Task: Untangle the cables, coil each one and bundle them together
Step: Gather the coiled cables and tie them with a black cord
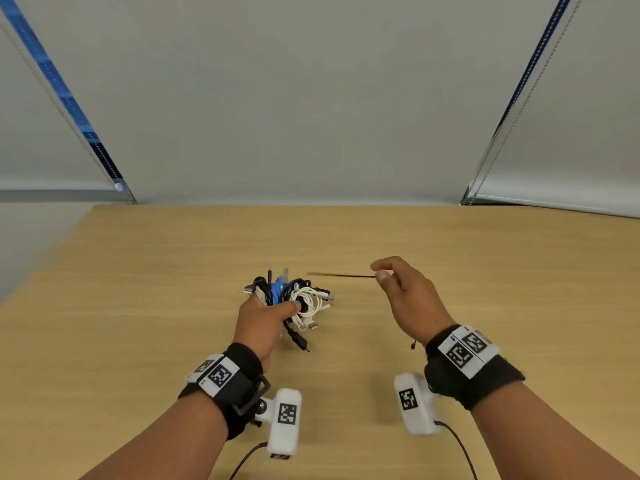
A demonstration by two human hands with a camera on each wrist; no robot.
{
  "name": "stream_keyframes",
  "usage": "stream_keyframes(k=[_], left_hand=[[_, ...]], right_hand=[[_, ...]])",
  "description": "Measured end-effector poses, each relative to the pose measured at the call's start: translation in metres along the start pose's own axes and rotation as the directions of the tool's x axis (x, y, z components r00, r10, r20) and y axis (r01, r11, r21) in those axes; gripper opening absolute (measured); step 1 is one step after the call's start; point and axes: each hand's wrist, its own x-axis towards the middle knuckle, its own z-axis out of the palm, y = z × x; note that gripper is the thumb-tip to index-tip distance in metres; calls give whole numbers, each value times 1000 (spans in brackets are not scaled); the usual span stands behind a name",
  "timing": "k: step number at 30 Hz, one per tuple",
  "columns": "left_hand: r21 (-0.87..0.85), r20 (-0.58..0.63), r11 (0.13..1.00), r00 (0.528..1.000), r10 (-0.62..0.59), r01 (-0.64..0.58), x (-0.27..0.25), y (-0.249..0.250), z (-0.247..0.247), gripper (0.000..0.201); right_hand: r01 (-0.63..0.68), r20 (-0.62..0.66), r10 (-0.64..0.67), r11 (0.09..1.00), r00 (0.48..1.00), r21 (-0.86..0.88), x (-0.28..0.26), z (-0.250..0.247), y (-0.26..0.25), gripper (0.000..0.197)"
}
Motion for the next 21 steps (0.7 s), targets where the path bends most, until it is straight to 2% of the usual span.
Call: stream_keyframes(k=[2,5,7,9,12,15,21], left_hand=[[-13,-17,1000,1000,-1,1,3,2,-8,28],[-31,-30,1000,1000,-1,0,7,2,-18,33],[-40,-31,999,999,-14,12,8,2,-24,33],[-44,-31,999,999,-27,25,9,1,-28,33],[-55,-25,998,999,-39,37,10,-1,-31,29],[-68,-11,996,998,-58,57,10,-1,-31,31],[-123,-24,991,998,-61,58,15,2,-35,34]], right_hand=[[69,-16,-69,998,997,0,-5,1,-16,18],[62,-14,-61,993,998,97,-12,1,-27,19],[32,87,-57,963,995,267,-18,0,-33,23],[27,161,-81,949,984,314,-25,3,-38,24],[79,133,-99,986,986,148,-31,14,-37,22],[56,129,-57,998,990,5,-34,23,-30,21],[-3,150,12,998,989,-60,-37,23,-15,23]])
